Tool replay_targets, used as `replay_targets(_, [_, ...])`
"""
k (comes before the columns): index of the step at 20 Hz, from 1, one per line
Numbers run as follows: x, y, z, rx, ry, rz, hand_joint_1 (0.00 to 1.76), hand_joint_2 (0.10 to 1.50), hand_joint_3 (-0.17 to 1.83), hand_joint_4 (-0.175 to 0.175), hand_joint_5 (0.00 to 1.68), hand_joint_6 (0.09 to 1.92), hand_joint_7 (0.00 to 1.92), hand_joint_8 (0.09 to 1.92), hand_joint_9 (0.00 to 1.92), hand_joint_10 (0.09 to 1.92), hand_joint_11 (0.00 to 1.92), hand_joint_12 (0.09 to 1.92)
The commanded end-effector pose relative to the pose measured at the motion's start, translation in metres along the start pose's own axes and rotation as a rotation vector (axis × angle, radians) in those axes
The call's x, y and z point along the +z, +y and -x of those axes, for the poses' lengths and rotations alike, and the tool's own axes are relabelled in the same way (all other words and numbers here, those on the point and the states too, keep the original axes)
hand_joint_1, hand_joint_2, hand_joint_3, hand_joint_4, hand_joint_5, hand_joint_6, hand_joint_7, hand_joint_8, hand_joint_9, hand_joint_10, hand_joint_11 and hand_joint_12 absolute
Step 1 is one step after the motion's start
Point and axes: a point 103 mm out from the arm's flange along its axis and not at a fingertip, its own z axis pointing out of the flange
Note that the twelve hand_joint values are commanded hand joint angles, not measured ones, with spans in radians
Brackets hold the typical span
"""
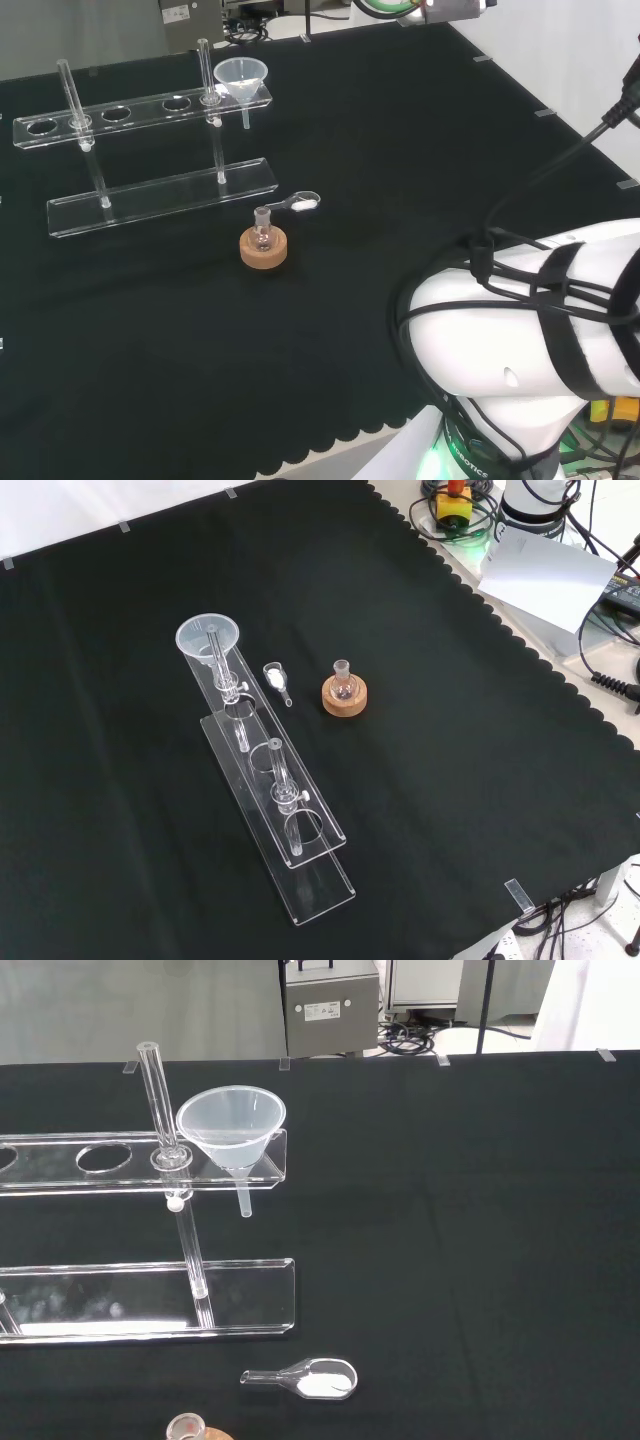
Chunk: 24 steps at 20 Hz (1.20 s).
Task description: Pick up the funnel from the transparent funnel stand.
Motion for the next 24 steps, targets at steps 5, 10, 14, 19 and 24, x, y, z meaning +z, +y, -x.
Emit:
replay_targets(5, [0.001,0.001,0.0,-0.001,-0.005,0.006,0.0,1.17,0.4,0.011,0.2,0.09,0.0,0.39,0.15,0.64,0.04,1.39])
replay_targets(10, [0.005,0.009,0.004,0.023,-0.008,-0.007,0.0,1.18,0.4,0.011,0.2,0.09,0.0,0.39,0.15,0.64,0.04,1.39])
replay_targets(14, [0.012,0.022,0.006,0.055,-0.032,0.001,0.0,1.18,0.39,0.01,0.21,0.09,0.0,0.39,0.15,0.64,0.04,1.39])
replay_targets(19, [0.023,0.046,0.011,0.084,-0.021,-0.035,0.0,1.18,0.39,0.01,0.21,0.09,0.0,0.39,0.15,0.64,0.04,1.39])
replay_targets(24, [0.047,0.093,0.019,0.079,-0.009,-0.091,0.0,1.18,0.39,0.009,0.21,0.09,0.0,0.38,0.15,0.63,0.05,1.39])
